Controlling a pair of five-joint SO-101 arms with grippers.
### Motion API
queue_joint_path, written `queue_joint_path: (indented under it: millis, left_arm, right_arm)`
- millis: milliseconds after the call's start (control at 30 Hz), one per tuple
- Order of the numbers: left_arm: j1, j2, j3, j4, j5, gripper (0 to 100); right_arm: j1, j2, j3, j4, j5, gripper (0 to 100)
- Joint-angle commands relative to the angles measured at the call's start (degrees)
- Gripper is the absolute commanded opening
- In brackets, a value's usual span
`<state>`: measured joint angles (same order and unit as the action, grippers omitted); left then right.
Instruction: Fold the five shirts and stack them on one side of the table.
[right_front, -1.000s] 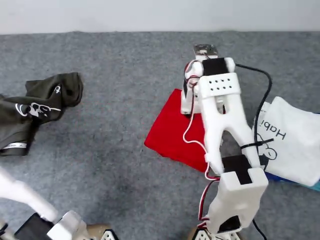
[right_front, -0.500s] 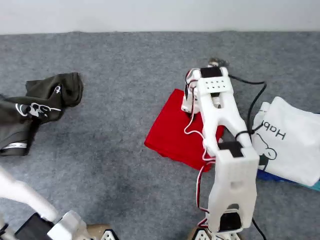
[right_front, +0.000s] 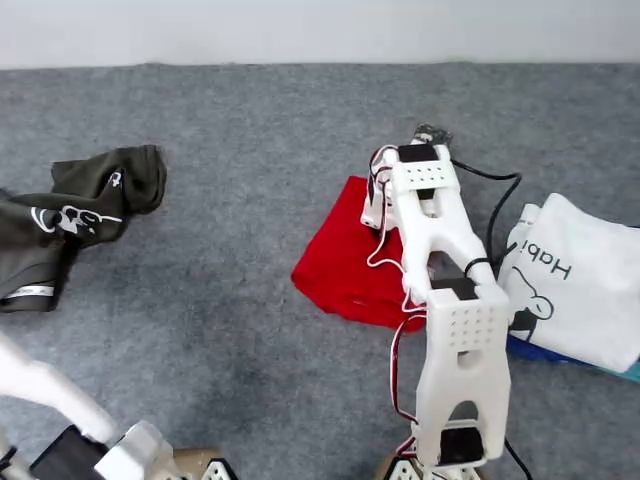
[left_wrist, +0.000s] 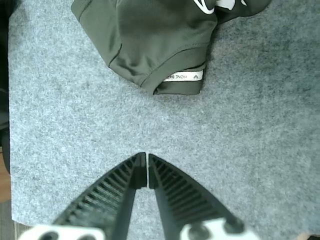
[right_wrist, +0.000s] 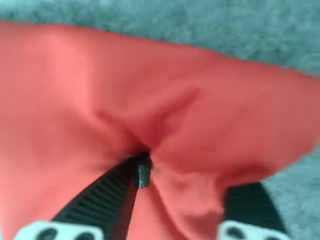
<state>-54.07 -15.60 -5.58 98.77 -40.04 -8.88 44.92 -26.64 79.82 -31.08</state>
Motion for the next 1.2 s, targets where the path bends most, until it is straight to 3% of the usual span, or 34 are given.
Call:
queue_joint_path:
  millis: [0, 367, 733, 967, 1167]
  left_arm:
    - [0.3, -2.0, -0.4, -1.7, -0.5, 2]
    - [0.3, -2.0, -0.5, -1.8, -0.6, 2]
    - [0.3, -2.0, -0.5, -1.8, -0.6, 2]
    - [0.3, -2.0, -0.5, -1.8, -0.6, 2]
    - [0.3, -2.0, -0.5, -3.3, -0.6, 2]
  right_arm:
    - [0.9, 1.9, -0.1, 0.8, 0.6, 3.5]
    - [1.2, -15.6, -1.0, 12.1, 15.8, 0.9]
    - [1.6, -38.7, -0.6, 23.1, 21.3, 0.9]
    - [6.6, -49.6, -0.6, 23.2, 25.6, 0.8]
    - [17.2, -52.4, -0.6, 23.2, 33.2, 0.8]
